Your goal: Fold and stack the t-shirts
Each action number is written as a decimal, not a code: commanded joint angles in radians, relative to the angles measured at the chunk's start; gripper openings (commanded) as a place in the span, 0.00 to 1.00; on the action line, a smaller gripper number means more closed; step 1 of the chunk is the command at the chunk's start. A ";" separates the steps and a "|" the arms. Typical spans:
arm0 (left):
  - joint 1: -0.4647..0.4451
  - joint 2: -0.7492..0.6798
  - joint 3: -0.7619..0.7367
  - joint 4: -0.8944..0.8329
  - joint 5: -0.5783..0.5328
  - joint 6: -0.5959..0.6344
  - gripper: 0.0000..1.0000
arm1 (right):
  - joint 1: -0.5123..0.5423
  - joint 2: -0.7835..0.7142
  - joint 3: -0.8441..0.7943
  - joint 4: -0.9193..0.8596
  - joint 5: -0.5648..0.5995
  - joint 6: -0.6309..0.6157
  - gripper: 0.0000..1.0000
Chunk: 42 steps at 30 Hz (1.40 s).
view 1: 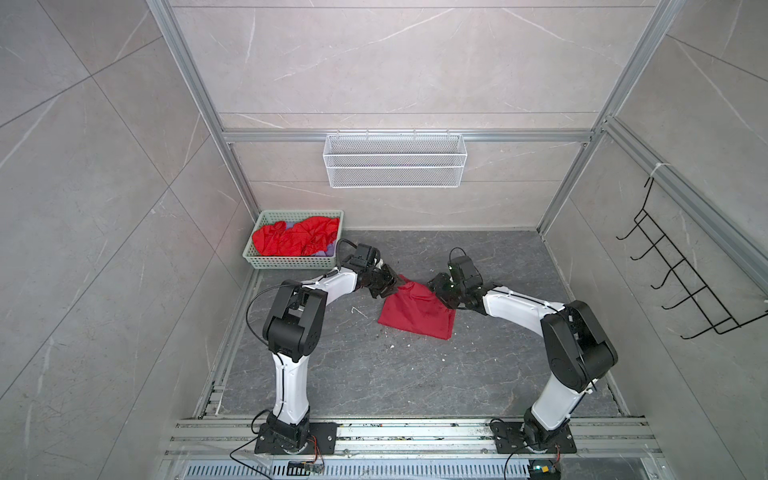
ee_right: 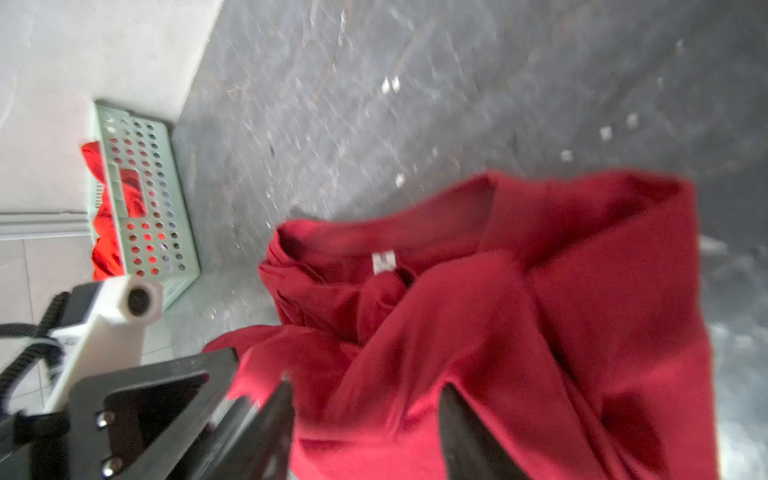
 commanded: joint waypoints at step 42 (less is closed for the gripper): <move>-0.027 0.111 0.051 0.004 -0.191 0.032 0.72 | -0.011 0.285 0.166 -0.315 0.241 -0.180 0.38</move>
